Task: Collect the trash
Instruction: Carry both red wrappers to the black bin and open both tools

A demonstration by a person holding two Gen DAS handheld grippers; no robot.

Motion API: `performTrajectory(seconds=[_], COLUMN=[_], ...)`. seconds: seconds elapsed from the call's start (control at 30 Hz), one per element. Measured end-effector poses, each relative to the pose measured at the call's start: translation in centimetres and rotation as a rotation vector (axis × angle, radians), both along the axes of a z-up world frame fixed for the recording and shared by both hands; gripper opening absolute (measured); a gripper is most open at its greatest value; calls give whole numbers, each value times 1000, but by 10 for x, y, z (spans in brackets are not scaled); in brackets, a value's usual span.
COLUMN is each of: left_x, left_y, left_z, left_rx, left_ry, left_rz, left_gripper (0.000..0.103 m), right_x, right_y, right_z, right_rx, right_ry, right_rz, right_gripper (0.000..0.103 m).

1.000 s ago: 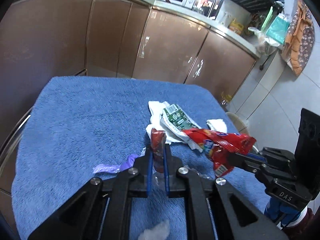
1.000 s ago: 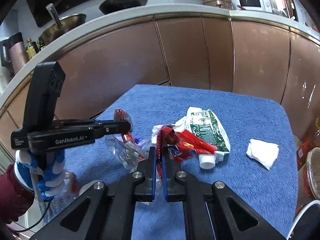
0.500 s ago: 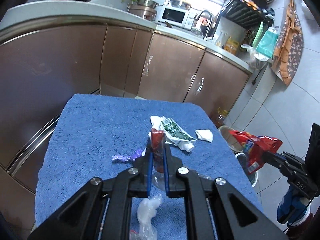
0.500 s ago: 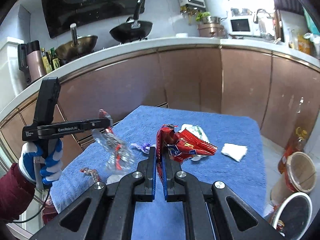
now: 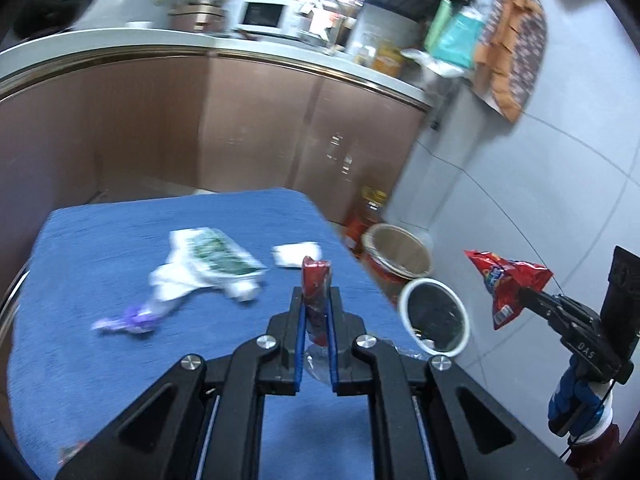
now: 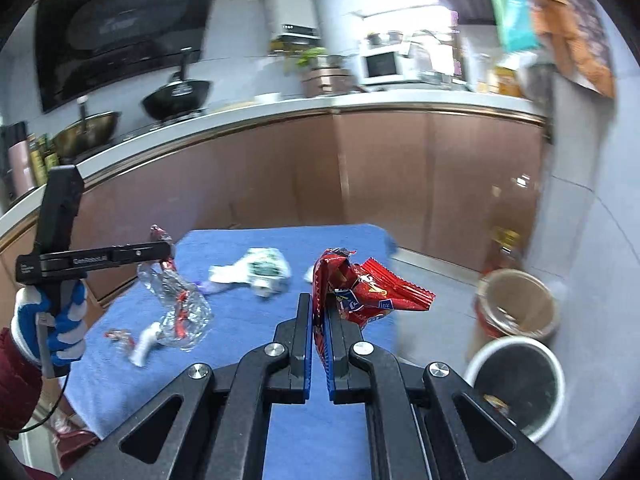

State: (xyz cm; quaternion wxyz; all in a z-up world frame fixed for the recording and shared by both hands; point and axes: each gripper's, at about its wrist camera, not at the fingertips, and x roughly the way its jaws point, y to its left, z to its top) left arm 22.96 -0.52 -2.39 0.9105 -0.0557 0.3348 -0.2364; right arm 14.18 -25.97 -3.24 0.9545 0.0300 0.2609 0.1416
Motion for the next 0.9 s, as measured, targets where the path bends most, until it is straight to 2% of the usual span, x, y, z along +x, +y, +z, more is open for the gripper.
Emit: performTrajectory(seconds=[0.2,0.47,0.73,0.9], left_x=[21,62,103,126], left_y=[-97,-214,-326,-376], left_z=[-12,-39,-93,-135], left_rx=[42,143,287,332], left_ry=[22,50,74,110], left_rz=[-125,-217,-261,-273], left_gripper=[8,8,9,10], right_x=[1,20,49,70], right_y=[-59,-130,-186,-209], right_z=[-22,-68,-107,-131], right_rx=[14,90,147,158], right_ry=[41,109,175,215], right_rz=[-131,-244,-315,-347], right_gripper=[5,5,6,7])
